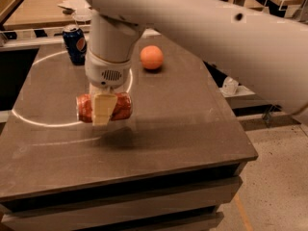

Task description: Place coke can upright

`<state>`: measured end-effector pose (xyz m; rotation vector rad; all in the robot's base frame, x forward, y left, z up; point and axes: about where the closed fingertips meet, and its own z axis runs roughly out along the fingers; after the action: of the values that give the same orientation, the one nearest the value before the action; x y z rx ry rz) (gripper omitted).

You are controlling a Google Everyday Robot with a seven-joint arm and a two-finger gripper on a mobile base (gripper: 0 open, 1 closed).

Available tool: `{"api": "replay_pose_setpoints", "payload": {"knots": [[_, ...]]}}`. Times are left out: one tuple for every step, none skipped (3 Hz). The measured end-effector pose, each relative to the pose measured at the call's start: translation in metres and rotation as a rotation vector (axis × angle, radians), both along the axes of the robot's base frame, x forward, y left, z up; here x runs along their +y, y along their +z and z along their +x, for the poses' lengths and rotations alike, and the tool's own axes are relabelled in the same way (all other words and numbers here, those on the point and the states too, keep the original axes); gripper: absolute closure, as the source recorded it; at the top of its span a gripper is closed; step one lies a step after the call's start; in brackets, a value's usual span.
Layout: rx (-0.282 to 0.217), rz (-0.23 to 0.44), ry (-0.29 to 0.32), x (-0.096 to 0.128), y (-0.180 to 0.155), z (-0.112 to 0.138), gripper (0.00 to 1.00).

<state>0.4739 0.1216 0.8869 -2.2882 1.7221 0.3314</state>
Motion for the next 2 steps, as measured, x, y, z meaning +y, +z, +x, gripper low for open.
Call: {"api": "replay_pose_setpoints", "payload": {"knots": [[-0.009,0.33,0.029,-0.001,0.005,-0.004,1.0],[-0.041,0.592,-0.001,0.0,0.014,0.009,1.0]]}}
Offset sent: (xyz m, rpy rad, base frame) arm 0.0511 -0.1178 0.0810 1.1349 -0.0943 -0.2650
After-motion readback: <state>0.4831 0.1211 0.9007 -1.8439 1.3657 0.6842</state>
